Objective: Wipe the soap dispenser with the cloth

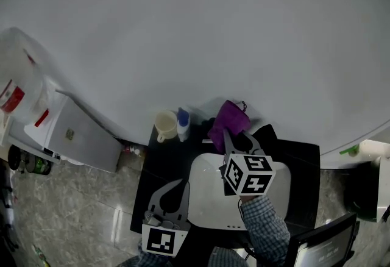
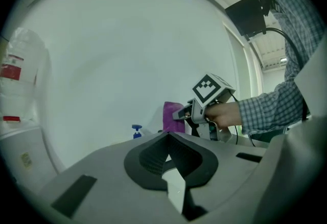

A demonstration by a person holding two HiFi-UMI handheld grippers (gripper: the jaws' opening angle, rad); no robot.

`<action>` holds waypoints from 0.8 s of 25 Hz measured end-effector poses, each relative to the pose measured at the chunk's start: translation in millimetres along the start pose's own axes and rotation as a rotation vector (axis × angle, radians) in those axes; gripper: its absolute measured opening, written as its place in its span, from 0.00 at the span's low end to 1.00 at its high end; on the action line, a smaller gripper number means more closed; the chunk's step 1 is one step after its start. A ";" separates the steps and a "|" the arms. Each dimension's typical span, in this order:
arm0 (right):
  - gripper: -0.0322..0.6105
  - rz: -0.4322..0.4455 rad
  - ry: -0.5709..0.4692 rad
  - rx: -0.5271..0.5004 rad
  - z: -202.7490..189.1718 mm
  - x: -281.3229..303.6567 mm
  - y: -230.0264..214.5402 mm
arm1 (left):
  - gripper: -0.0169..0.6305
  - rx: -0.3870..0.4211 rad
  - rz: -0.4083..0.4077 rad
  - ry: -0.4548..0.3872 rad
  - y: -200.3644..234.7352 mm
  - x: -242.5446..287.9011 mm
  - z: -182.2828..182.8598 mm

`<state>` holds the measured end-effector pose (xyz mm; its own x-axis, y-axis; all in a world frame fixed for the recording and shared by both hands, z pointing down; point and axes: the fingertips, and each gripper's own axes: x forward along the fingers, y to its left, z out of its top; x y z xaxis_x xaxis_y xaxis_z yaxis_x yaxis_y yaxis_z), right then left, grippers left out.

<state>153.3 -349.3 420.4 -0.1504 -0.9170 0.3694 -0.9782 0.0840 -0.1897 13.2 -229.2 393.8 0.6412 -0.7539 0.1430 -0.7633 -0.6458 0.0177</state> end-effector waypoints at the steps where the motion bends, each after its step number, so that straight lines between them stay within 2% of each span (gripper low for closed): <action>1: 0.17 0.004 -0.009 -0.002 4.6 5.5 3.2 | 0.03 0.000 0.002 0.004 1.9 -1.0 -1.4; 5: 0.17 0.003 0.006 -0.029 -2.1 28.0 13.0 | 0.03 0.007 0.011 0.020 9.0 -3.9 -7.6; 9: 0.17 -0.052 0.101 -0.088 -36.8 42.6 9.0 | 0.03 -0.006 0.028 0.031 17.6 -6.7 -11.8; 14: 0.17 -0.102 0.161 -0.276 -70.7 49.7 2.8 | 0.03 -0.010 0.042 0.033 24.9 -9.4 -14.9; 18: 0.17 -0.107 0.234 -0.271 -103.4 54.4 -1.2 | 0.03 0.023 0.032 0.046 25.0 -11.0 -18.9; 20: 0.17 -0.106 0.276 -0.270 -120.0 56.8 -3.1 | 0.03 0.011 0.039 0.051 26.4 -13.1 -21.4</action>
<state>130.6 -354.8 551.1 -0.0435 -0.7901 0.6114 -0.9872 0.1278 0.0949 -17.1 -233.8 413.6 0.6059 -0.7715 0.1939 -0.7865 -0.6177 0.0000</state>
